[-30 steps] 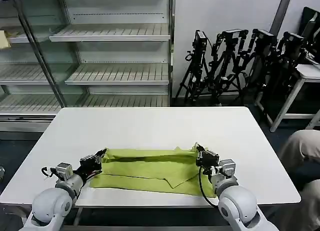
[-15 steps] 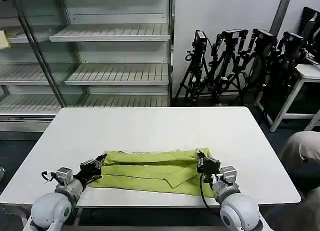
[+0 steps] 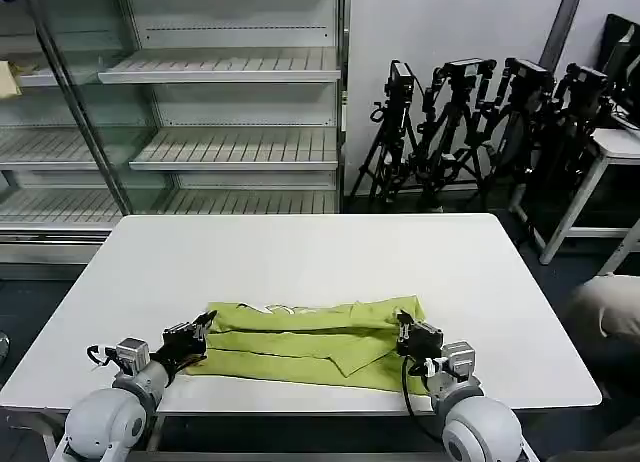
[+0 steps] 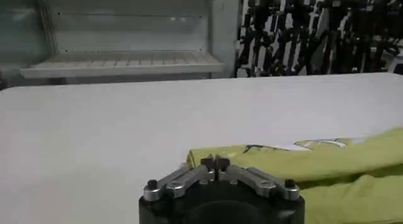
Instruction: Fold and organize the clothes.
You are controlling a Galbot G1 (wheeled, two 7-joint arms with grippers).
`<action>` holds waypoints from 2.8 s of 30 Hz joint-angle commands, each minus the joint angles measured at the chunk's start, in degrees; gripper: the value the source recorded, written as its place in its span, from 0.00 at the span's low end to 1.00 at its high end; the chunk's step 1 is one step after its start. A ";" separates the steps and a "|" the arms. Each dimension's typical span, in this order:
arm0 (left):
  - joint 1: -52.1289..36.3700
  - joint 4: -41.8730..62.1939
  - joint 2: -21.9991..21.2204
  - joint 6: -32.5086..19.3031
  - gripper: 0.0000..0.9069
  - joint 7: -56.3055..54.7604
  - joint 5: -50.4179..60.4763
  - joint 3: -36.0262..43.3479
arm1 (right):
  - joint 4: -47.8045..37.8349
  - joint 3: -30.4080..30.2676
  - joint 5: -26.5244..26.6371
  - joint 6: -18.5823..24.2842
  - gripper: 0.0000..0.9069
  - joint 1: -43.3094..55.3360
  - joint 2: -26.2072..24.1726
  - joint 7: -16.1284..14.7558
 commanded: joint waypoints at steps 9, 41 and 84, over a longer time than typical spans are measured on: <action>-0.16 0.14 0.13 0.16 1.00 -1.24 0.88 0.26 | -1.22 -0.37 -1.63 0.73 0.64 -1.54 0.42 -0.15; 6.59 -6.87 -7.26 3.58 0.01 -19.02 -9.30 1.18 | 6.02 2.55 -2.68 2.73 1.00 -8.29 -0.05 0.33; 2.97 -13.62 6.56 2.05 0.01 -8.00 6.27 -10.38 | 2.35 1.09 -4.09 4.58 1.00 -5.75 1.05 0.02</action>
